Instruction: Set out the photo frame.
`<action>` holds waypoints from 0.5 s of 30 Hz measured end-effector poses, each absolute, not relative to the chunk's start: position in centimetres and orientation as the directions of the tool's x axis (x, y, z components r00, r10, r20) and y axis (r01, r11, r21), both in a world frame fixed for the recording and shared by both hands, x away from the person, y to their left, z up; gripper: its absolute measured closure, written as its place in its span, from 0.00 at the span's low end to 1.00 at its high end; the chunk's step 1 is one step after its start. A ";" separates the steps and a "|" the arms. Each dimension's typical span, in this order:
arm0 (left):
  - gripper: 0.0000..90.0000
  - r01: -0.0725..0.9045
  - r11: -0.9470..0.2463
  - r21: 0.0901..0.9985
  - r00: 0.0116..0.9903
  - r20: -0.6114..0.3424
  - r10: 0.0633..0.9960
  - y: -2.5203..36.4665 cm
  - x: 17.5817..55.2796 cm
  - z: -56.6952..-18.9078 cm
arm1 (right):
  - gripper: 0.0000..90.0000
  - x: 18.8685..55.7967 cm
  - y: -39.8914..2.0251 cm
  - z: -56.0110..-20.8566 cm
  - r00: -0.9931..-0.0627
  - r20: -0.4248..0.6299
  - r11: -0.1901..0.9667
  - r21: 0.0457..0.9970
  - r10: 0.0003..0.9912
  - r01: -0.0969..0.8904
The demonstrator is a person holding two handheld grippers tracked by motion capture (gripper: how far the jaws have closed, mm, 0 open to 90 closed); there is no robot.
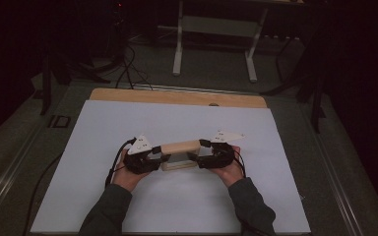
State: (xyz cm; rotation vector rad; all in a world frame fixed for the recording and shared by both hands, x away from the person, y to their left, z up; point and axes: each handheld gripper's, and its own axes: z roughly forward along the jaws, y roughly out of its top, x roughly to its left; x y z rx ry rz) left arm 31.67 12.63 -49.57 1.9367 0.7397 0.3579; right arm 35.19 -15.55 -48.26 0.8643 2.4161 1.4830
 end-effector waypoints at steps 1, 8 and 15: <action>0.66 0.341 -0.320 0.884 0.771 -0.068 0.633 12.6 31.7 -49.6 | 0.31 35.3 -15.4 -48.3 -0.817 0.148 0.334 0.861 0.557 0.383; 0.66 0.346 -0.302 0.888 0.776 -0.090 0.625 12.9 32.0 -49.7 | 0.36 35.0 -15.2 -48.5 -0.813 0.135 0.330 0.866 0.567 0.374; 0.65 0.354 -0.299 0.886 0.778 -0.102 0.620 12.9 32.3 -49.7 | 0.42 34.6 -15.4 -48.5 -0.801 0.118 0.327 0.870 0.587 0.369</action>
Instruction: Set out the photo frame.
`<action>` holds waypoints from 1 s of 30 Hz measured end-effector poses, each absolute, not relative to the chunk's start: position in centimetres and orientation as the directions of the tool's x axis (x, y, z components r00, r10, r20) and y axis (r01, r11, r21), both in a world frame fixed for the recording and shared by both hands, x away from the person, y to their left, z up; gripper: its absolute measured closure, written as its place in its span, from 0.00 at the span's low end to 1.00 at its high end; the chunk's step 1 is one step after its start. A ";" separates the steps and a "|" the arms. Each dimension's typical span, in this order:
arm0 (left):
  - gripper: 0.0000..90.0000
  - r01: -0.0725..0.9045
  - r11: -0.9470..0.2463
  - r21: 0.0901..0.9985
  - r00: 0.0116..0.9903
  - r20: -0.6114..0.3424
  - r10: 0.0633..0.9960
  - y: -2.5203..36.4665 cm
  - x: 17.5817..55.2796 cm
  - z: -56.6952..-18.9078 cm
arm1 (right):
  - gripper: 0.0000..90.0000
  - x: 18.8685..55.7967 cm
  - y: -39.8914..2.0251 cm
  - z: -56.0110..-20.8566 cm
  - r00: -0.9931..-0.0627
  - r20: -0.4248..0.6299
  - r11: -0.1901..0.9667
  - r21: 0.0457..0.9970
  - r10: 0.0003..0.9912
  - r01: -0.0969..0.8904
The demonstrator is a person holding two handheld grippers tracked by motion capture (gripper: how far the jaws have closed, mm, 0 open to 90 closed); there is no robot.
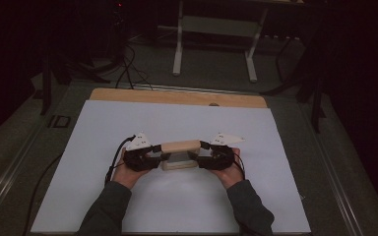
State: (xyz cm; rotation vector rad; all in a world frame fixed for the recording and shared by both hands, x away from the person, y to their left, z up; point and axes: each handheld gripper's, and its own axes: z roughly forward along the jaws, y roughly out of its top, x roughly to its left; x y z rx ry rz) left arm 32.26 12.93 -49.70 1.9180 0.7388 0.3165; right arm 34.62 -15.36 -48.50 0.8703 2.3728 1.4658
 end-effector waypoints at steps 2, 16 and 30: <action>0.65 0.354 -0.299 0.886 0.778 -0.102 0.620 12.9 32.3 -49.7 | 0.42 34.6 -15.4 -48.5 -0.801 0.118 0.327 0.870 0.587 0.369; 0.65 0.367 -0.293 0.883 0.787 -0.127 0.603 13.0 32.7 -49.7 | 0.41 34.2 -15.6 -48.5 -0.794 0.109 0.323 0.874 0.597 0.363; 0.61 0.359 -0.300 0.884 0.799 -0.125 0.589 13.1 32.9 -49.8 | 0.50 35.2 -14.6 -48.9 -0.819 0.113 0.356 0.861 0.563 0.364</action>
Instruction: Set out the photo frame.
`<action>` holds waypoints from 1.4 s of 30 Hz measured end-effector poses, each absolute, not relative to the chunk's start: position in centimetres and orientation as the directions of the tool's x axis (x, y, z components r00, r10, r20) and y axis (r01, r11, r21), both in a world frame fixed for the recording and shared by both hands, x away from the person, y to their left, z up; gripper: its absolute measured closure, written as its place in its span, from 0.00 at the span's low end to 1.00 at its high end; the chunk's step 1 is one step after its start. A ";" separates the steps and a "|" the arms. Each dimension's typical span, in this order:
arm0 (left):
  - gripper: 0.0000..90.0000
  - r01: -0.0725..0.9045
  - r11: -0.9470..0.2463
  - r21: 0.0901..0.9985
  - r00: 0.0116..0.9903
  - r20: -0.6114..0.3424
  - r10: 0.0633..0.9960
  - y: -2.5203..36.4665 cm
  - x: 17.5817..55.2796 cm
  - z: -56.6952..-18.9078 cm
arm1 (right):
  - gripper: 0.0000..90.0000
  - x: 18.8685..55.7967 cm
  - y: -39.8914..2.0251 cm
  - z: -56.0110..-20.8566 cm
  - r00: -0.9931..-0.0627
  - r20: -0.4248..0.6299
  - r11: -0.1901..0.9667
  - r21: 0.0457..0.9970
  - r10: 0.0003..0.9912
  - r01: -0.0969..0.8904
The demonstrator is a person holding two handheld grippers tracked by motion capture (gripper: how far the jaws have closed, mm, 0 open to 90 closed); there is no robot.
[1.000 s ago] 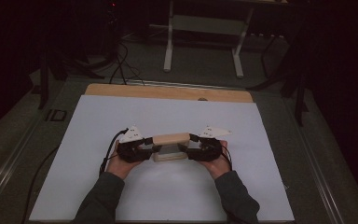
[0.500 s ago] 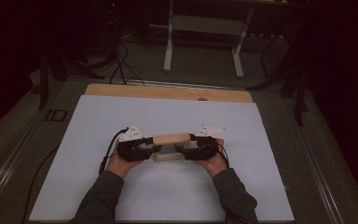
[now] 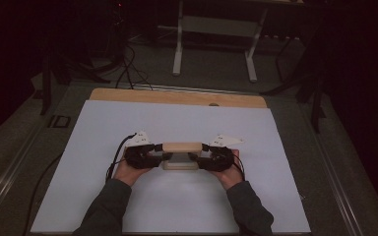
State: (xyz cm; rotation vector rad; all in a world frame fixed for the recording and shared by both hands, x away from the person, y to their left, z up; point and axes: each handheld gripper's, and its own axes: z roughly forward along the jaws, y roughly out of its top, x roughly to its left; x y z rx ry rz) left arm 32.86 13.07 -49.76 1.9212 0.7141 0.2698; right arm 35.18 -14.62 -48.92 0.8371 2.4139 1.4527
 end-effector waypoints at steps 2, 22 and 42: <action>0.60 0.357 -0.301 0.884 0.803 -0.126 0.583 13.0 32.9 -49.8 | 0.51 35.1 -14.8 -48.9 -0.810 0.119 0.343 0.863 0.575 0.370; 0.57 0.369 -0.279 0.887 0.771 -0.125 0.625 12.0 34.0 -50.7 | 0.54 34.8 -15.8 -49.2 -0.757 0.146 0.294 0.862 0.637 0.414; 0.55 0.382 -0.267 0.885 0.770 -0.145 0.621 11.9 34.6 -51.0 | 0.55 34.9 -15.8 -49.3 -0.738 0.166 0.274 0.857 0.654 0.436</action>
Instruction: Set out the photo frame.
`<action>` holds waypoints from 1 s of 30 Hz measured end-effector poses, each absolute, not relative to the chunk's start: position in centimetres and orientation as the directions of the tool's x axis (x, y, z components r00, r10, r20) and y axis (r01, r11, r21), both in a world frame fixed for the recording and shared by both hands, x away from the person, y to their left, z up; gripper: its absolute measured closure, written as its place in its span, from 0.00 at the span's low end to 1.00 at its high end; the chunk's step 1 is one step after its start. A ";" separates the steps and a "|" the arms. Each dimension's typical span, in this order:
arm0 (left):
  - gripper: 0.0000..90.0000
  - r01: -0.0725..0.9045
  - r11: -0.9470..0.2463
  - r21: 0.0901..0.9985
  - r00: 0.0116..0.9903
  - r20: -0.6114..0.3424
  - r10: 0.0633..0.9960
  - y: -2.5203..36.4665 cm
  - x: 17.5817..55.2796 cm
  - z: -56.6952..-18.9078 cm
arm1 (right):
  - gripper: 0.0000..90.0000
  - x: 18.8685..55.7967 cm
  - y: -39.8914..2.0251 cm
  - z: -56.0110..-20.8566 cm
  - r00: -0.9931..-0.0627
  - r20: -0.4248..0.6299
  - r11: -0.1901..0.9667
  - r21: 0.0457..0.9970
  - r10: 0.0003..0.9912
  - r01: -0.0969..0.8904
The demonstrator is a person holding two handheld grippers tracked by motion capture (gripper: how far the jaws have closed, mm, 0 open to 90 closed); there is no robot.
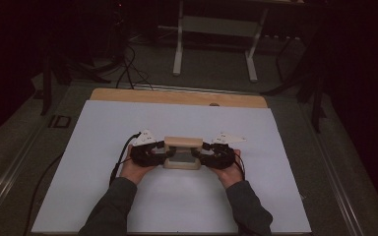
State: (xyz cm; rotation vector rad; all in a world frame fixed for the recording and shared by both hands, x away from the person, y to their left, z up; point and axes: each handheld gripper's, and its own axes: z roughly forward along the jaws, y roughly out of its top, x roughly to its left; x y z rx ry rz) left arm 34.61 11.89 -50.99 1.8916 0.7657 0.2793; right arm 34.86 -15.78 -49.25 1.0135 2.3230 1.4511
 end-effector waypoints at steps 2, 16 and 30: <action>0.55 0.384 -0.273 0.882 0.770 -0.142 0.622 11.8 34.7 -50.9 | 0.55 34.9 -15.8 -49.2 -0.737 0.165 0.277 0.855 0.656 0.438; 0.53 0.411 -0.281 0.868 0.753 -0.148 0.642 11.5 35.1 -51.2 | 0.56 35.3 -15.7 -49.7 -0.724 0.170 0.282 0.843 0.668 0.459; 0.45 0.457 -0.300 0.838 0.732 -0.162 0.662 11.4 35.3 -51.8 | 0.51 35.6 -15.5 -50.5 -0.720 0.179 0.296 0.825 0.671 0.481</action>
